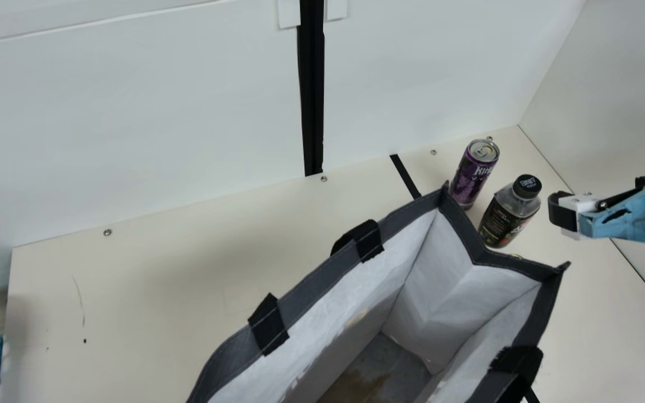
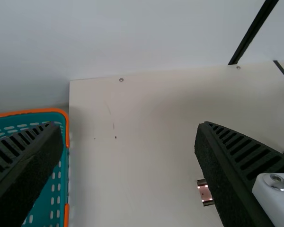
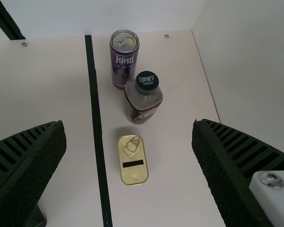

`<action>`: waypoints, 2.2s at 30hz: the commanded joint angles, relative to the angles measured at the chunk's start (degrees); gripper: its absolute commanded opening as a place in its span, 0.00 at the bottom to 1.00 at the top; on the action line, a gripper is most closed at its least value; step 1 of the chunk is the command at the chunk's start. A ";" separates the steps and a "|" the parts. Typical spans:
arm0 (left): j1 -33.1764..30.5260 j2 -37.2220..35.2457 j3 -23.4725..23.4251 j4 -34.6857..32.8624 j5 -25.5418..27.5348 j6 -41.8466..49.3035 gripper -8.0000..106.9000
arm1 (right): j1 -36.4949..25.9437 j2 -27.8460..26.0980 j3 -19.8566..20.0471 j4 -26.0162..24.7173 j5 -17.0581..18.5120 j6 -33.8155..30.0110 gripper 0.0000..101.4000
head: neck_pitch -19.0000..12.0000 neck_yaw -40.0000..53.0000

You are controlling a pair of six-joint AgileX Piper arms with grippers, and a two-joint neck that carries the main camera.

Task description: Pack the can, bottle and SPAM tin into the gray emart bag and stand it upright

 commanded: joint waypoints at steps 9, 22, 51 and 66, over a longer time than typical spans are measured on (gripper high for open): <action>1.99 3.90 -6.22 -7.12 1.92 5.61 0.85 | 0.00 0.00 0.00 0.00 0.00 0.00 0.94 | -1.39 -0.14; -5.24 6.01 -11.72 -6.90 1.92 4.16 0.85 | 0.00 0.00 0.00 0.00 0.00 0.00 0.94 | -1.39 -0.14; -31.00 12.29 -21.64 7.56 1.92 -5.92 0.85 | 0.00 0.00 0.00 0.00 0.00 0.00 0.94 | -1.39 -0.14; -40.23 16.14 -25.58 10.65 1.92 -8.87 0.85 | 0.00 0.00 0.00 0.00 0.00 0.00 0.94 | -1.39 -0.14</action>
